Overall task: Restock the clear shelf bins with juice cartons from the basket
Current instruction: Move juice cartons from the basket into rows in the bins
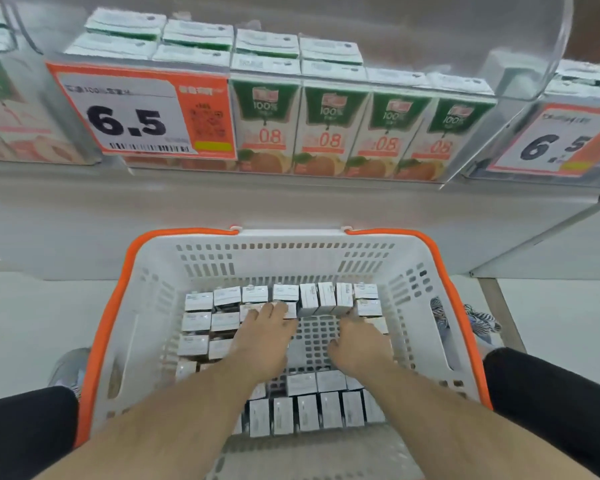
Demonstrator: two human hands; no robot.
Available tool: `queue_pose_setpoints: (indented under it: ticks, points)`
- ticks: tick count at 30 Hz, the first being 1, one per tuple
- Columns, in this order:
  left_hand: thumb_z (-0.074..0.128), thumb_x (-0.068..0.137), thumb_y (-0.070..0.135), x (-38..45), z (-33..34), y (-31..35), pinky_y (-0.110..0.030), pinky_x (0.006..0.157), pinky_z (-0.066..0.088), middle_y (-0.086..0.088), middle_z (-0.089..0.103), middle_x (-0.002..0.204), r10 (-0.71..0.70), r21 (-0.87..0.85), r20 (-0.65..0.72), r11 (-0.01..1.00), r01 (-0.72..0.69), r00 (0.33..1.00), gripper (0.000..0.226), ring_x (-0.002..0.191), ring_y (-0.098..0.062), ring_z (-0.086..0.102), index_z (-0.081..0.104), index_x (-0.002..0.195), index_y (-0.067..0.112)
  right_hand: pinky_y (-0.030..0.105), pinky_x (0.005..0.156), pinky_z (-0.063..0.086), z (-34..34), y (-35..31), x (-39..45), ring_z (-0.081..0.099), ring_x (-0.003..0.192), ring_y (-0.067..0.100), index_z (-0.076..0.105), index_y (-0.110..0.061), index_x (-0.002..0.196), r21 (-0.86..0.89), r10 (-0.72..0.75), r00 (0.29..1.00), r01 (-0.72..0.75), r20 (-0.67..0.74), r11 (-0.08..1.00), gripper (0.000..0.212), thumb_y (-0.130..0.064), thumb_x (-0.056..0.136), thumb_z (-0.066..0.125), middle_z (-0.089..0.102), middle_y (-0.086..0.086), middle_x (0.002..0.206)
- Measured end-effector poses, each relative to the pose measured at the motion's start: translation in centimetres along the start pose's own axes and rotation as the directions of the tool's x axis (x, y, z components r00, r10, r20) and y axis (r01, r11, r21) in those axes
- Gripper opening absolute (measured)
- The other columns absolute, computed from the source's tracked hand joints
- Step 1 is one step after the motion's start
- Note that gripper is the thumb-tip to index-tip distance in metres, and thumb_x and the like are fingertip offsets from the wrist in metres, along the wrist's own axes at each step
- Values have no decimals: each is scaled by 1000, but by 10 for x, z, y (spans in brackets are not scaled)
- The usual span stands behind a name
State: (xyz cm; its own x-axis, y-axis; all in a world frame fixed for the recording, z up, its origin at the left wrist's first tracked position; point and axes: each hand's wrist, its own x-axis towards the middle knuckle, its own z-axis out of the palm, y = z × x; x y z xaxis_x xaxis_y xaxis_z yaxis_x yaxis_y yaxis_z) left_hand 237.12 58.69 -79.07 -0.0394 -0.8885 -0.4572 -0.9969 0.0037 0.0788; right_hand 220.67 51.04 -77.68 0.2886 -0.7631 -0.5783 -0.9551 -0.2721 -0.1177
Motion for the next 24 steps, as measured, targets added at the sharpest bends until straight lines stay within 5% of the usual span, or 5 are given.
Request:
queue_pose_setpoints:
  ticks: [7,12,15,19,24]
  points:
    - [72,65,7,-1,29,12,-52,110,26,-19,21,148,26,132,-58,991,-18,998,66,134,-41,25,52,128,12,40,100,39,31,-1,5,42,124,30,52,-15,131,-276,113,994,-110,-8,955,51,-45,90,54,46,12,138]
    - [77,21,5,1,36,10,-47,77,53,-19,61,104,37,104,-197,994,-17,980,56,96,-38,56,71,77,9,37,94,43,23,-2,11,51,113,26,62,-20,105,-133,131,990,-136,-50,982,39,-48,79,62,61,6,114]
    - [70,28,-2,-3,40,18,-44,73,54,-15,59,92,-26,41,-274,998,38,961,46,88,-33,55,70,72,10,27,61,42,10,1,8,53,69,18,53,-21,69,256,194,979,-174,-55,951,26,-44,73,65,55,-2,66]
    - [78,54,4,-1,42,14,-41,95,45,-9,55,109,-17,-42,-211,999,8,977,43,107,-30,50,73,94,17,36,66,58,-13,4,0,66,72,27,62,-10,79,858,340,907,-369,248,357,13,-22,83,66,66,9,72]
    - [77,76,19,-6,-9,0,-22,76,47,4,38,104,-241,-643,-65,752,144,968,25,88,-13,52,66,97,27,24,43,49,-38,11,-17,65,65,27,64,-3,98,898,135,888,-433,439,-73,24,-22,90,51,71,17,85]
